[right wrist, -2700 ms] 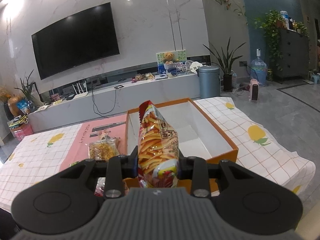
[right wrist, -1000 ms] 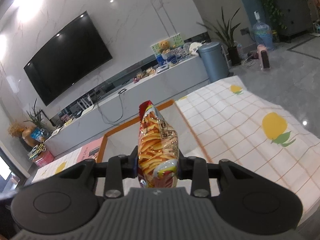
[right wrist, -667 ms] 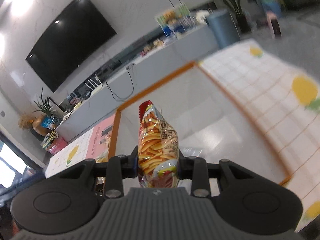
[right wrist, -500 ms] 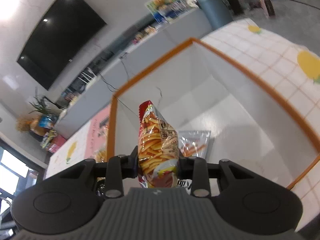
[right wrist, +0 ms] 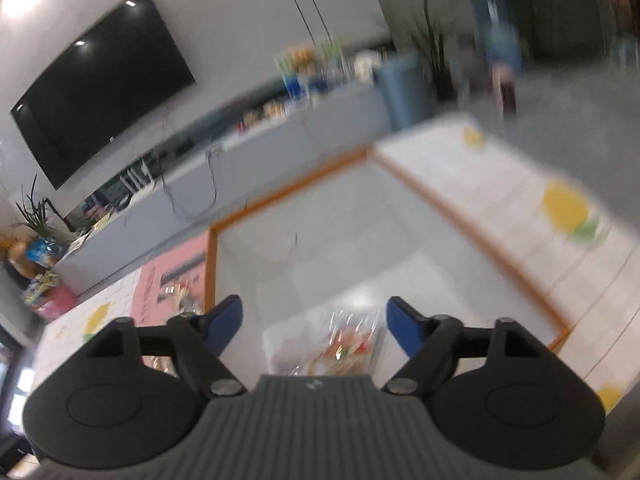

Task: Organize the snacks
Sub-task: 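Lower the red bag into the orange box and open the right tool, then move both tools back toward the remaining snack pile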

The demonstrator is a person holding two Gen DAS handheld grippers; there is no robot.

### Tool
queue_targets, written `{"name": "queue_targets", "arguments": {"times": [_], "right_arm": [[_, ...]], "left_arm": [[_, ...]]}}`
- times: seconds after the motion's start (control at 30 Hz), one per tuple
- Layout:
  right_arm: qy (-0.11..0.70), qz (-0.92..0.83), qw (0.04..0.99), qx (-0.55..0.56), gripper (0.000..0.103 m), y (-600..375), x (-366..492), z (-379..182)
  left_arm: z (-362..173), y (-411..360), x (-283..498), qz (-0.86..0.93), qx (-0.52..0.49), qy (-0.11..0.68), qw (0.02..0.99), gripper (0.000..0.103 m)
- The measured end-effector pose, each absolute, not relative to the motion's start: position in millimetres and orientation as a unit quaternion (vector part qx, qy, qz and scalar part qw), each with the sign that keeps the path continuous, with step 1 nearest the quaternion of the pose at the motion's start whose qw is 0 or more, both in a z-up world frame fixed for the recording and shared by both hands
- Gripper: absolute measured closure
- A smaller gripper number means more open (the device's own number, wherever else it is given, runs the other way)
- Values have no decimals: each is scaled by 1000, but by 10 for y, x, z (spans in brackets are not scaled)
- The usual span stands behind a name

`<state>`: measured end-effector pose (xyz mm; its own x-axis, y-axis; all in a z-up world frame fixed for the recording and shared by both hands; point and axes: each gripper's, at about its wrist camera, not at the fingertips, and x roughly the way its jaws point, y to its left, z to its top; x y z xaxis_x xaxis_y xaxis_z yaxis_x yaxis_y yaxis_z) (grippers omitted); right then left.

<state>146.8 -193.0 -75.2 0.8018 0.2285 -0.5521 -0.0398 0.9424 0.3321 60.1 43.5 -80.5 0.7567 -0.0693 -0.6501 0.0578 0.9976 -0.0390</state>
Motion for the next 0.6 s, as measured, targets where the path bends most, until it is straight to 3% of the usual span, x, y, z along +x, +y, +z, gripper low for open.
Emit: {"name": "queue_targets", "arguments": {"times": [0.4,0.6], "right_arm": [[236,259,932,97,22,-1151,693,-803],[275,299,912,66,23,-815,644,-1000]], "left_arm": [[-1017,857,599,-6,-26,367,930,7],[-1100,1206,572,9,-65,388,919,7]]}}
